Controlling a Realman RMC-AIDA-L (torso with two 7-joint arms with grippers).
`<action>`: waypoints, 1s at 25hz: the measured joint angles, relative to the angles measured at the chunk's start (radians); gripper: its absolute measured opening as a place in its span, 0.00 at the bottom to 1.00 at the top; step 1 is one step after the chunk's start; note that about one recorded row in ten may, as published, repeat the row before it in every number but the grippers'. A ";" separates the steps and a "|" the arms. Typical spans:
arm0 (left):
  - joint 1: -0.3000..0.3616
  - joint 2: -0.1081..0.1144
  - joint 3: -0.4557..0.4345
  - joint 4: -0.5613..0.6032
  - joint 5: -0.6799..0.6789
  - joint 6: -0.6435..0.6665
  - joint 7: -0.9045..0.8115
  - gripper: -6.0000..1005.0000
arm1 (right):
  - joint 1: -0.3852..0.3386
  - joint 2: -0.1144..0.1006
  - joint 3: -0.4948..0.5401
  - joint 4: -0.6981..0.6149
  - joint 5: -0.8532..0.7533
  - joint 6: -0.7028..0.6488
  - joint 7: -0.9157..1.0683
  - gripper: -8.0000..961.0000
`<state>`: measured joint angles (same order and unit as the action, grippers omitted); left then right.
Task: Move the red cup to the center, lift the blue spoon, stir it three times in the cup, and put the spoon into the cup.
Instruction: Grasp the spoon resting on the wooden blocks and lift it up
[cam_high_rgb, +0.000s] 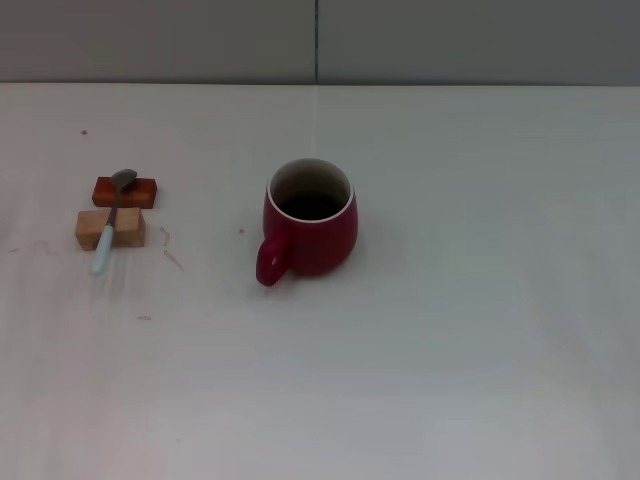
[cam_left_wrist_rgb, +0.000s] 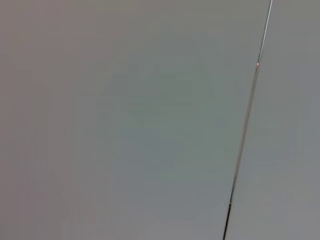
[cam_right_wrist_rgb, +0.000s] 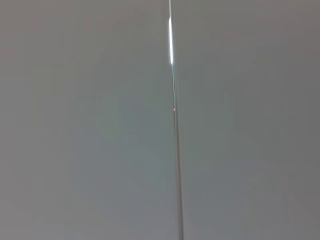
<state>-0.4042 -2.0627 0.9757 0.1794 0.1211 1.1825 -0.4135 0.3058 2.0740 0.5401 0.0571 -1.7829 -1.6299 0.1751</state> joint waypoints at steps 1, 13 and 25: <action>-0.002 0.000 0.001 0.000 0.000 -0.002 0.002 0.75 | -0.006 0.000 0.005 -0.011 0.001 -0.011 0.006 0.38; 0.018 -0.006 0.027 -0.011 0.000 0.076 0.003 0.75 | 0.032 -0.005 0.105 -0.037 0.006 0.040 0.011 0.65; 0.156 -0.016 0.269 -0.077 -0.007 0.332 0.006 0.75 | 0.159 -0.058 0.390 -0.095 0.008 0.182 0.008 0.65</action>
<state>-0.2482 -2.0791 1.2448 0.1022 0.1145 1.5148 -0.4073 0.4646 2.0156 0.9304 -0.0376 -1.7745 -1.4484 0.1835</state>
